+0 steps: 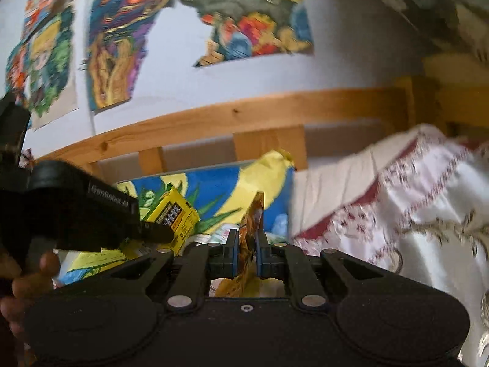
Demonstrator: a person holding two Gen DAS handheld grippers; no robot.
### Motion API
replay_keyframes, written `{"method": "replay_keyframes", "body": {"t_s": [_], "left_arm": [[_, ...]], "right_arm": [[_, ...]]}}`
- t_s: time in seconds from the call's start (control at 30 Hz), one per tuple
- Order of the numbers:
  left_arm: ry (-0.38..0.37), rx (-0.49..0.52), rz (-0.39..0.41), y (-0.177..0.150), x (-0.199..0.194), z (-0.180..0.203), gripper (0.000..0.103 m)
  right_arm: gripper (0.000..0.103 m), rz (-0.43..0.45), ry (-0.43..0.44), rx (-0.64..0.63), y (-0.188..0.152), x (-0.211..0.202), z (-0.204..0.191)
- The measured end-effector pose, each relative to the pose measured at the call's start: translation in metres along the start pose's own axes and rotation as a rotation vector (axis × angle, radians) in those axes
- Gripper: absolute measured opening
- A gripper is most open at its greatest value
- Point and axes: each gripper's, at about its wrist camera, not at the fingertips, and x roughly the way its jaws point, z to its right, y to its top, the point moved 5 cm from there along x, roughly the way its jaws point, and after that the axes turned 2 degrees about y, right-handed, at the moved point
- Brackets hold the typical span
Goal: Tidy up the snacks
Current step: 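Lift and carry the snack stick and gold bag over the tray with both grippers, then lower the snack stick into the tray with the left gripper while the right releases the gold bag there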
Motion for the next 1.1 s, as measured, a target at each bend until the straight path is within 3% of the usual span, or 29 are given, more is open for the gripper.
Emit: {"method": "replay_keyframes", "body": {"t_s": [0.37,0.43,0.6,0.83,0.93,1.1], "left_arm": [[0.078,0.03,-0.013,-0.007,0.001,-0.005,0.015],[0.101,0.029,-0.008,-0.007,-0.001,-0.008,0.025],[0.139,0.032,-0.004,-0.007,-0.009,-0.015,0.044],[0.155,0.107,0.103,-0.002,-0.047,-0.011,0.079],[0.161,0.142,0.153,0.0,-0.069,-0.008,0.09],[0.224,0.161,0.217,0.001,-0.109,-0.01,0.099]], "right_arm": [[0.014,-0.091,-0.052,0.028,-0.014,0.016,0.009],[0.015,-0.087,-0.059,0.011,-0.014,0.015,0.008],[0.033,-0.064,-0.063,-0.063,-0.014,0.011,-0.004],[0.057,-0.011,-0.062,-0.116,-0.007,-0.004,-0.016],[0.067,0.021,-0.056,-0.114,0.001,-0.016,-0.021],[0.083,0.08,-0.056,-0.122,0.013,-0.042,-0.032]]}}
